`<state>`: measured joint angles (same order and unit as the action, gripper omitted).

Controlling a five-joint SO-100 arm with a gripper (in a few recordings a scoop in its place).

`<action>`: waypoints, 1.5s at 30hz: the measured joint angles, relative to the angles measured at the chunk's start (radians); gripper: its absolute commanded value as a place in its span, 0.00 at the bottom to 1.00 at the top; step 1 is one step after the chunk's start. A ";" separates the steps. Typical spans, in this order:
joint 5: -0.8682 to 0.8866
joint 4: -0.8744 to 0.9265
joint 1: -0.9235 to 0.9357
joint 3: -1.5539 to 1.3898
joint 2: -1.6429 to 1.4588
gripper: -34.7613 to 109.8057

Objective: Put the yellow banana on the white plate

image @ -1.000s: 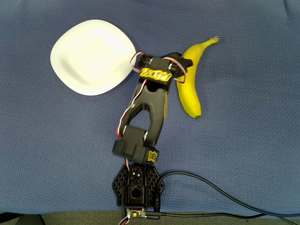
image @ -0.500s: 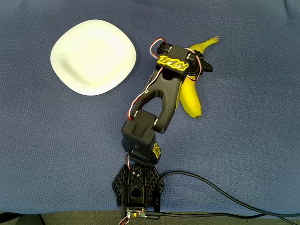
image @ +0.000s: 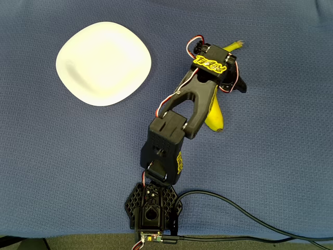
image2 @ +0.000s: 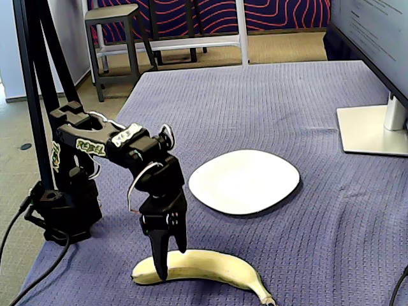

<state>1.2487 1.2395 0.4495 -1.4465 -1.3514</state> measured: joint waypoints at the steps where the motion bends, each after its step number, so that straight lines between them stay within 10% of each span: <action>1: -0.011 0.000 0.002 0.002 0.012 0.47; 45: -0.130 0.058 -0.121 0.103 0.229 0.48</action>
<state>1.1183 1.2977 0.3283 -1.3438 -1.1229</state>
